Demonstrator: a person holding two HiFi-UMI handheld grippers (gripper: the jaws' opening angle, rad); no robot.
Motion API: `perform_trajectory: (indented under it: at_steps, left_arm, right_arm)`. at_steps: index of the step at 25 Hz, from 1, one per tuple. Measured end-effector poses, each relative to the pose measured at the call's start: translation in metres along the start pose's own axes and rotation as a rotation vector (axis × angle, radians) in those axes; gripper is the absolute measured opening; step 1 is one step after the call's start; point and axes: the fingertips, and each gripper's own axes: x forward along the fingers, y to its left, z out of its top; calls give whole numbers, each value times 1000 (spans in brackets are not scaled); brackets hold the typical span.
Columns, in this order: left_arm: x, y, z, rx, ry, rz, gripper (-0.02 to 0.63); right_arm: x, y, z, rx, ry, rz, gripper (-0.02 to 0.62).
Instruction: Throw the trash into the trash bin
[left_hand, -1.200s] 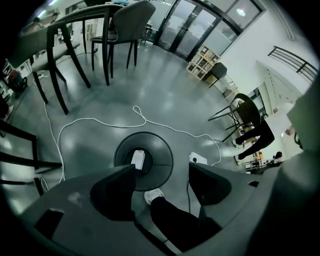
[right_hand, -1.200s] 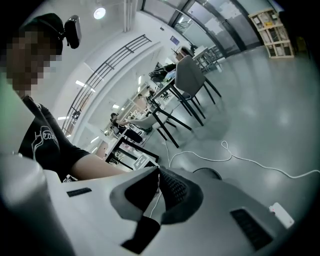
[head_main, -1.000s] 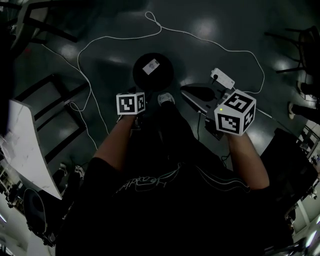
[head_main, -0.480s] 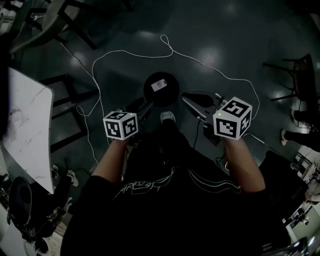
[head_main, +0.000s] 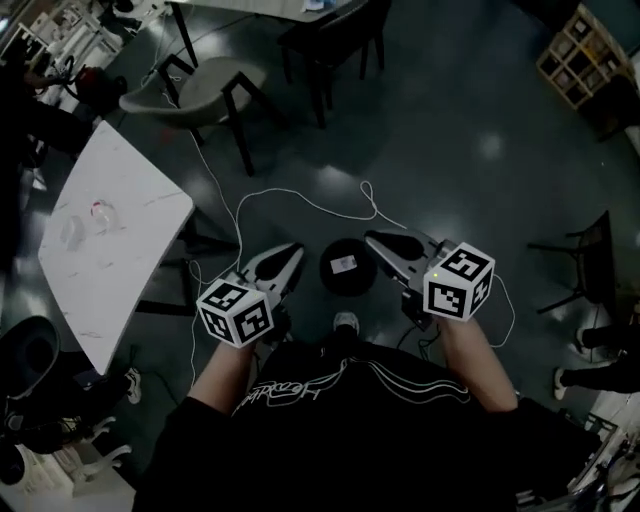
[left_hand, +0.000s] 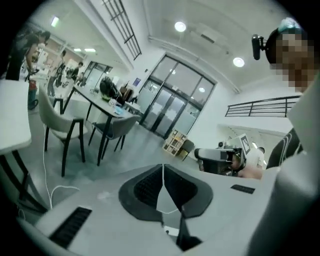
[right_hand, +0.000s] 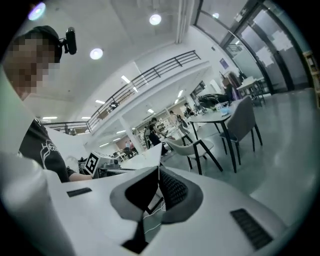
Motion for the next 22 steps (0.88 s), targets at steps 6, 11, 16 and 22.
perform_trajectory:
  at_steps: [6, 11, 16, 22]
  left_arm:
    - [-82, -58, 88, 104, -230, -6, 6]
    - [-156, -73, 131, 181, -393, 91, 5]
    - [-227, -57, 146, 112, -568, 194, 5]
    - [-260, -24, 146, 63, -594, 210, 6]
  right_arm:
    - [6, 87, 66, -162, -84, 177, 32]
    - [34, 145, 100, -226, -118, 331, 33]
    - [82, 185, 103, -187, -87, 495, 33]
    - [135, 212, 94, -184, -47, 517, 33]
